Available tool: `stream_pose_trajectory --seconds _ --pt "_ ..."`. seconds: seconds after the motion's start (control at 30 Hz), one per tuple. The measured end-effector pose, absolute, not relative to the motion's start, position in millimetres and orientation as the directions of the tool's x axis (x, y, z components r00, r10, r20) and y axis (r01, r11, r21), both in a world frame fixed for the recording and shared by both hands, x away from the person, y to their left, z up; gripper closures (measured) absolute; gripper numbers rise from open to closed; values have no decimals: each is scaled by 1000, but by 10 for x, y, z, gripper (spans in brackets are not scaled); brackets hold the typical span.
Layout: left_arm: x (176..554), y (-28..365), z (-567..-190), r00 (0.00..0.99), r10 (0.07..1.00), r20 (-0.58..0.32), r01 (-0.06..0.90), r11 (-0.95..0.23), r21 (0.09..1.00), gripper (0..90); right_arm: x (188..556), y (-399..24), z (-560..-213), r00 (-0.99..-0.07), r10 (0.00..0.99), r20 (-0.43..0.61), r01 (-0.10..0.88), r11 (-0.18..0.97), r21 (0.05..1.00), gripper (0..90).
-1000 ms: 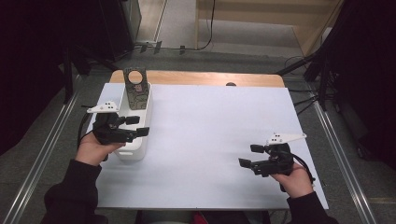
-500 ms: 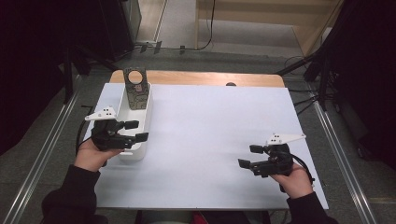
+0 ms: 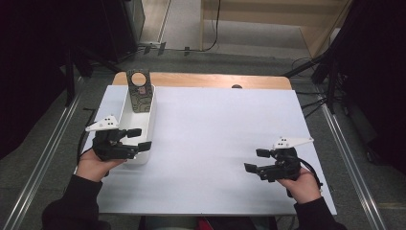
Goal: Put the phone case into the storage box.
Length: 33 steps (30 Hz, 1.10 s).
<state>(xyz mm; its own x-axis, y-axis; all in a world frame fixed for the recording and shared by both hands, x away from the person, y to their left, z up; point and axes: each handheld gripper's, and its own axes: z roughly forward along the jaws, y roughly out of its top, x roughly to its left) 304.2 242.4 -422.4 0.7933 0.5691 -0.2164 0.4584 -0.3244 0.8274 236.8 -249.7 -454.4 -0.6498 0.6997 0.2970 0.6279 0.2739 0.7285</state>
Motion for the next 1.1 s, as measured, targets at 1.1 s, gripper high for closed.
stream_pose_trajectory --seconds 1.1 --pt "2853 2579 -4373 780 593 -198 472 -349 810 280 2355 -2492 -4543 -661 688 300 620 276 734 192"
